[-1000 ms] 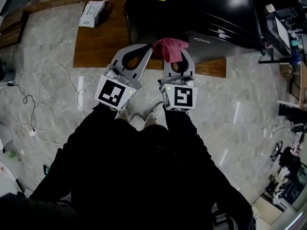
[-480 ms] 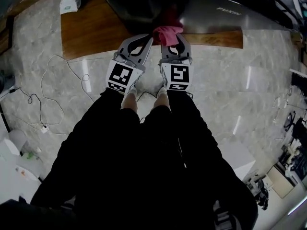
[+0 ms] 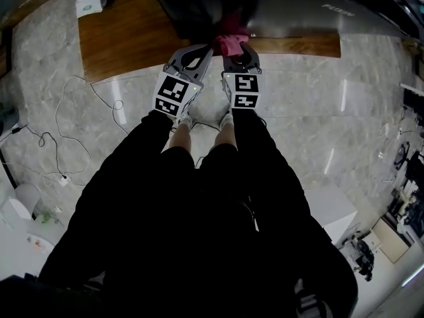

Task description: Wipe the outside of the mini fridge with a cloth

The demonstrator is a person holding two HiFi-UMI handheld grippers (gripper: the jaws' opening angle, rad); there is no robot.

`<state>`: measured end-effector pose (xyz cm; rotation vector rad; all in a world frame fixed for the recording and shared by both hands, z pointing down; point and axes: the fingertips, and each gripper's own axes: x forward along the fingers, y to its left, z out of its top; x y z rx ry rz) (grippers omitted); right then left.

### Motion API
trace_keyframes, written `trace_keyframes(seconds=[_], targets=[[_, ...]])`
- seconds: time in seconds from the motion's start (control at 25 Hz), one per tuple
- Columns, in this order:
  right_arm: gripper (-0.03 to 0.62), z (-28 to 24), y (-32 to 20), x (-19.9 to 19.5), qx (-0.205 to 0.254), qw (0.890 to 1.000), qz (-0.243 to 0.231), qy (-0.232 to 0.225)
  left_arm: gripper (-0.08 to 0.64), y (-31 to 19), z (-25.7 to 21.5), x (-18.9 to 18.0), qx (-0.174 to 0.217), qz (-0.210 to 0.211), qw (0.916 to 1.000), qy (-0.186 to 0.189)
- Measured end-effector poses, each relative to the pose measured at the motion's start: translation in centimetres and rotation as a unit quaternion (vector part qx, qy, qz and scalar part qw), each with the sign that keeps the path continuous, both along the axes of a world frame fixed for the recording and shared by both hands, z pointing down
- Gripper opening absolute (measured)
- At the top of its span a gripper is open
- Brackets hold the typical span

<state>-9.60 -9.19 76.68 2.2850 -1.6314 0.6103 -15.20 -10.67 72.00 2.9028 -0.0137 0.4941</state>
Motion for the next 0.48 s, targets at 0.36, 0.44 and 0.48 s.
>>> trace_keyframes(seconds=[0.36, 0.44, 0.48], targets=[[0.084, -12.1, 5.3, -8.2, 0.086, 0.995, -0.034, -0.035, 0.002, 2.6, -8.6, -7.1, -0.025, 0.049, 0.9981, 0.029], [0.084, -16.1, 6.9, -10.4, 0.111, 0.992, -0.046, -0.043, 0.002, 4.3, -11.1, -8.9, -0.042, 0.068, 0.9961, 0.037], [0.084, -18.2, 7.7, -11.4, 0.123, 0.99, -0.054, -0.045, 0.002, 5.4, -12.4, -9.8, -0.049, 0.079, 0.9948, 0.041]])
